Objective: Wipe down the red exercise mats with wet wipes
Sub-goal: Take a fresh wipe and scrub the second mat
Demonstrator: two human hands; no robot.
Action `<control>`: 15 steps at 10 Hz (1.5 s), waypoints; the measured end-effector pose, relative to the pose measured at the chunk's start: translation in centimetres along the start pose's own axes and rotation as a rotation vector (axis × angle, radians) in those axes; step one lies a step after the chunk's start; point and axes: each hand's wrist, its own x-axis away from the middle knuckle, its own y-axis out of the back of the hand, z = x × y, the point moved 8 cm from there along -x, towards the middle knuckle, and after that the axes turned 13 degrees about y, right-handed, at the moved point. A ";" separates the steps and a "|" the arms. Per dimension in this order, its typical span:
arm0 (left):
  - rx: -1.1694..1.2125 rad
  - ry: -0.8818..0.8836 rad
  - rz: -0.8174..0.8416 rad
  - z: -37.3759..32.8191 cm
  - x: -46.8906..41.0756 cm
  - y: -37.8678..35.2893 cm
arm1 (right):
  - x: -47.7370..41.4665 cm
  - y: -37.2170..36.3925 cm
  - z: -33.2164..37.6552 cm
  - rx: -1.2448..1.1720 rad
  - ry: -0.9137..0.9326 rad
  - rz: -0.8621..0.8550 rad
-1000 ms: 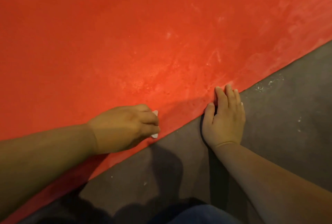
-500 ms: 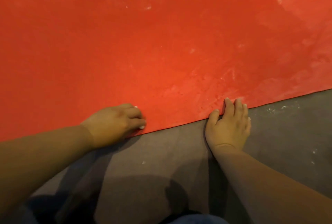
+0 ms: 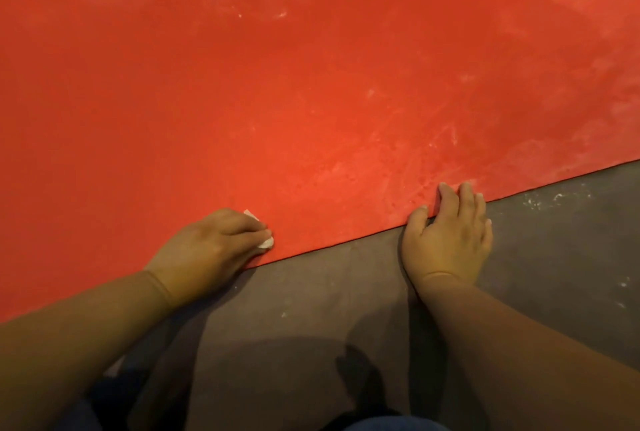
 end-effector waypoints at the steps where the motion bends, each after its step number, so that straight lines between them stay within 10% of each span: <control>1: 0.018 0.040 -0.070 -1.9 -1.4 -0.8 | 0.0 0.2 0.2 0.009 0.006 0.004; 8: 0.116 0.262 0.110 -1.7 2.1 -1.2 | 0.0 0.8 0.6 0.003 0.030 -0.019; 10: -0.111 0.395 0.328 7.9 8.1 2.4 | 0.2 1.0 0.7 0.009 0.014 -0.011; 12: 0.025 0.561 0.068 3.4 1.2 -0.7 | 0.0 1.0 0.7 0.016 0.018 -0.004; 14: 0.013 0.237 0.242 -8.6 -7.3 -8.1 | -0.1 0.9 0.5 0.027 0.004 -0.018; 15: 0.002 0.301 0.214 -2.7 -6.4 -5.6 | 0.0 0.9 0.4 0.016 0.012 -0.009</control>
